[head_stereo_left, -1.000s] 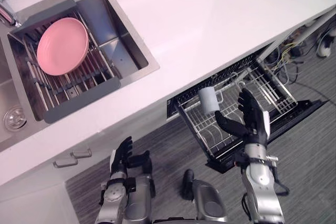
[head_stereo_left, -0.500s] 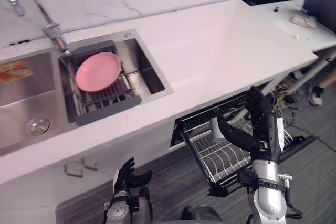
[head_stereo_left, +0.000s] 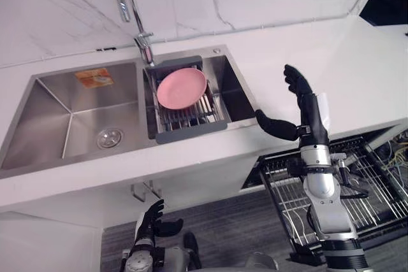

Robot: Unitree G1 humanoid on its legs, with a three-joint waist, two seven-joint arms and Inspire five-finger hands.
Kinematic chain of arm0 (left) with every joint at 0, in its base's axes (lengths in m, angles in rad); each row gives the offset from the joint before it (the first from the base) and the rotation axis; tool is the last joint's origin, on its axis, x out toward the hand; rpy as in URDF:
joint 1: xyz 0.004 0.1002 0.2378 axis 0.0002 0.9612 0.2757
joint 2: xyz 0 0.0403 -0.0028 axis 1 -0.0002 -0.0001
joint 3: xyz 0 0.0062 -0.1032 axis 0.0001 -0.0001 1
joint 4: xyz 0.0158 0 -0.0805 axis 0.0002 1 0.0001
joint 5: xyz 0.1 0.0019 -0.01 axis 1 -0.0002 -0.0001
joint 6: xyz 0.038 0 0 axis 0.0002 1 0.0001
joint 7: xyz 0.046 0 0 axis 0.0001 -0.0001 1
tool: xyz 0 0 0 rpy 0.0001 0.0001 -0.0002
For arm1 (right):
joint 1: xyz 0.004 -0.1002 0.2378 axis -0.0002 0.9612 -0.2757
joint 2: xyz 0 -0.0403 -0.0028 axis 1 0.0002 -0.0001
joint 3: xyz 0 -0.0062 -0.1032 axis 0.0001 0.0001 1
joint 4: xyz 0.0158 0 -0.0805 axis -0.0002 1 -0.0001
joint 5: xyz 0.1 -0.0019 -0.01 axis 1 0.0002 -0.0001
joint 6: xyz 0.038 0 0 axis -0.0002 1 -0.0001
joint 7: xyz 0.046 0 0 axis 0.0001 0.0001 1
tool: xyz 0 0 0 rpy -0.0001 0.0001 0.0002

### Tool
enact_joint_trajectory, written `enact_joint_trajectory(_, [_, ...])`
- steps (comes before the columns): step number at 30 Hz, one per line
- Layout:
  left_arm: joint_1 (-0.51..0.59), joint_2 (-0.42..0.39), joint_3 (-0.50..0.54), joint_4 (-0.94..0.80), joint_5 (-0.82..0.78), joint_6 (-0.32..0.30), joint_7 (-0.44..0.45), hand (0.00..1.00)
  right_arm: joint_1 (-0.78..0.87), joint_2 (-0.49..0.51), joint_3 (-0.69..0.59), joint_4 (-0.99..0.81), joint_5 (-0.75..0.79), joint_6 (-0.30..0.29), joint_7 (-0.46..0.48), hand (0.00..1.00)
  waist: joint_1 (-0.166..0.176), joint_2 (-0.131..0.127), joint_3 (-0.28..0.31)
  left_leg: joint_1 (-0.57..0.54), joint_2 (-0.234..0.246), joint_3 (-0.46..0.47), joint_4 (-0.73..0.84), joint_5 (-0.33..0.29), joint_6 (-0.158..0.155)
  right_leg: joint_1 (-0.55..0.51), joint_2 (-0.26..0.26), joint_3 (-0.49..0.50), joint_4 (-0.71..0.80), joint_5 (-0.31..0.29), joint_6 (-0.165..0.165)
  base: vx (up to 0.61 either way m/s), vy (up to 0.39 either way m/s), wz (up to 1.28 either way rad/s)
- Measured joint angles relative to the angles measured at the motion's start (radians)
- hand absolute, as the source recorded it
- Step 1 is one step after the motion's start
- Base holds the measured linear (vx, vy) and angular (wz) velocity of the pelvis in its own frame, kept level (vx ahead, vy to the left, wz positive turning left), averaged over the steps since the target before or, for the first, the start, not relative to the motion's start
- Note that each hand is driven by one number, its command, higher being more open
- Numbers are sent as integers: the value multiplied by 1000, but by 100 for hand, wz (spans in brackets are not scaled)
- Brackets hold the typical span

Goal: Walk over to the sink, pick up the cup, carry it to the dishwasher, place the cup inside the dishwasher, then close the dishwasher door

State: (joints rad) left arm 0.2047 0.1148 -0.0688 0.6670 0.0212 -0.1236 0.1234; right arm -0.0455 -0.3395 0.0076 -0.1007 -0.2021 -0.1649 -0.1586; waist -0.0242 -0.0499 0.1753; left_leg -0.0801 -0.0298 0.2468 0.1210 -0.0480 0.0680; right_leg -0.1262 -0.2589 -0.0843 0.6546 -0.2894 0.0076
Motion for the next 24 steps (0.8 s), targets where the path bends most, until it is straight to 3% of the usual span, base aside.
enact_joint_trajectory(1, [2, 0, -2, 0, 1, 0, -1, 90, -5, -27, 4, 1, -17, 0, 12, 90, -1, 0, 0, 0, 7, -31, -10, 5, -6, -32, 59, 67, -55, -11, 13, 134, -3, 49])
enact_joint_trajectory(2, [3, 0, -4, 0, 1, 0, -2, 90, -6, -33, 4, 1, -20, 0, 13, 90, -2, 0, 0, 1, 9, -38, -11, 7, -6, -35, 70, 79, -72, -11, 14, 136, -37, 64])
enact_joint_trajectory(3, [8, 1, -11, 0, 1, 0, -4, 90, -9, -55, 4, 1, -27, 0, 18, 90, -8, -5, -3, 1, 7, -54, -9, 20, -26, -38, 98, 109, -164, 7, 39, 161, -77, 63])
enact_joint_trajectory(4, [9, 17, -18, -2, 4, -1, -11, 90, -17, -68, 5, 2, -34, 0, 21, 90, -8, -29, -15, -2, -16, -68, 3, 19, -29, -38, 97, 118, -269, 95, 50, 170, -101, 70])
enact_joint_trajectory(5, [5, 22, -17, 5, 9, -1, -13, 90, -26, -75, 7, 7, -36, -1, 23, 90, -11, -35, -18, -4, -27, -78, 13, 21, -24, -41, 89, 133, -277, 109, 109, 197, -140, 51])
enact_joint_trajectory(7, [18, 0, -16, 4, 10, -2, -14, 90, -58, -104, 17, 33, -38, -1, 34, 90, -4, 1, -37, -13, -2, -99, 18, 13, -39, -12, 112, 117, -333, 120, 94, 193, -133, 16])
enact_joint_trajectory(9, [20, -4, -16, 4, 15, -4, -17, 90, -69, -115, 19, 42, -38, -1, 44, 90, 3, 14, -44, -15, 20, -104, 1, 18, -50, 7, 134, 106, -383, 150, 85, 167, -103, -2])
enact_joint_trajectory(20, [15, -16, -49, 4, 41, -20, -39, 90, -99, -146, 88, 129, -88, -4, 79, 90, 6, 15, -47, 27, 11, -154, -52, 44, -50, 106, 135, 50, -505, 192, 89, 52, -16, 12])
enact_joint_trajectory(24, [15, -15, -48, 9, 49, -26, -38, 90, -104, -148, 134, 170, -106, -4, 87, 90, 10, 16, -48, 42, 6, -175, -116, 87, -51, 105, 135, 36, -514, 194, 89, -82, -15, 14])
